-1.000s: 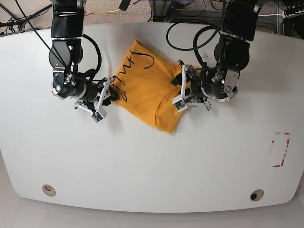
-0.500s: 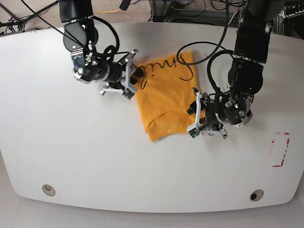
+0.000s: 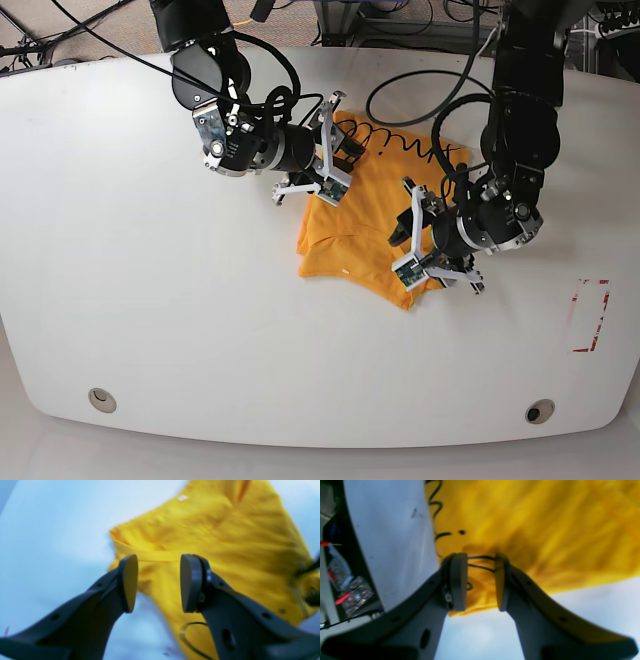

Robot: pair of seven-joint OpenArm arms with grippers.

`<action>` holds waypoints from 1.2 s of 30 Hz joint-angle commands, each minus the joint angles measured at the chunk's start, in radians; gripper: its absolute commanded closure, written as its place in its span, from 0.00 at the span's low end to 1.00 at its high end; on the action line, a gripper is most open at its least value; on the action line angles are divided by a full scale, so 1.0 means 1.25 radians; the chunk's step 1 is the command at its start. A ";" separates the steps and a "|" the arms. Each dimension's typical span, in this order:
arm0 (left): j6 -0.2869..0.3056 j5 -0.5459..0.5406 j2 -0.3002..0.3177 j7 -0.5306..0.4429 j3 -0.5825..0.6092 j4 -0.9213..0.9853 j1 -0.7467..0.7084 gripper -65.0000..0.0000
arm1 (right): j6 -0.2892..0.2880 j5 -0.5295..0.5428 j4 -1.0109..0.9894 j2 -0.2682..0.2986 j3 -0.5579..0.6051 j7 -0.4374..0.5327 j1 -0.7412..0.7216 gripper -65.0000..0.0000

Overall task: Fold the T-shirt properly
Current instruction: 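Carry the folded shirt with the left gripper to the table edge, then open the left gripper to release the shirt at the table edge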

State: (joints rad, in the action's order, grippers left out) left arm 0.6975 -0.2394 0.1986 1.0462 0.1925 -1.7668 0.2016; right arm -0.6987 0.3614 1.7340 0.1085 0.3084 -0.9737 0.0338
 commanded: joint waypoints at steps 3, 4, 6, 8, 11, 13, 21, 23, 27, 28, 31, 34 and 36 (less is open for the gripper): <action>-0.084 0.018 -0.053 -0.045 -0.005 -0.037 -0.054 0.62 | 0.000 0.012 0.072 0.024 -0.042 -0.007 -0.006 0.73; -0.098 0.025 -0.061 -0.059 -0.006 -0.038 -0.064 0.62 | 0.000 0.012 0.078 0.024 -0.055 -0.012 -0.004 0.73; -0.141 0.047 -0.069 -0.113 -0.007 -0.036 -0.105 0.62 | 0.000 0.012 0.088 0.024 -0.095 -0.029 -0.004 0.73; -0.179 0.071 -0.070 -0.177 0.001 -0.029 -0.142 0.62 | 0.000 0.012 0.088 0.023 -0.131 -0.039 -0.006 0.73; -0.249 0.103 -0.099 -0.296 0.015 0.005 -0.201 0.56 | 0.000 0.012 0.088 0.027 -0.193 -0.042 -0.008 0.73; -0.287 0.127 -0.107 -0.350 0.018 0.021 -0.234 0.49 | 0.000 0.016 0.088 0.027 -0.230 -0.042 -0.004 0.73; -0.327 0.152 -0.104 -0.444 -0.063 0.166 -0.274 0.41 | 0.000 0.129 0.084 0.049 -0.380 -0.065 0.003 0.73; -0.324 0.152 -0.104 -0.444 -0.131 0.188 -0.275 0.41 | 0.000 0.155 0.084 0.064 -0.412 -0.077 0.004 0.73; -0.274 0.152 -0.076 -0.442 -0.277 0.210 -0.274 0.41 | 0.000 0.184 0.086 0.075 -0.429 -0.081 0.007 0.73; -0.243 0.152 -0.061 -0.442 -0.309 0.215 -0.274 0.41 | 0.000 0.186 0.088 0.078 -0.430 -0.081 0.007 0.73; -0.156 0.152 -0.010 -0.442 -0.399 0.239 -0.270 0.41 | 0.000 0.186 0.088 0.093 -0.430 -0.081 0.007 0.73; -0.093 0.153 0.044 -0.442 -0.486 0.269 -0.272 0.41 | 0.000 0.189 0.089 0.097 -0.430 -0.081 0.017 0.73; -0.062 0.153 0.090 -0.442 -0.546 0.298 -0.272 0.41 | 0.000 0.186 0.099 0.097 -0.438 -0.081 0.023 0.73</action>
State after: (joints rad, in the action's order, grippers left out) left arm 0.6083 -0.0883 0.2546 0.4549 -0.4461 -1.4155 -0.1356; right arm -0.6960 0.5816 1.8240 0.2142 -0.2253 -1.0950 0.0639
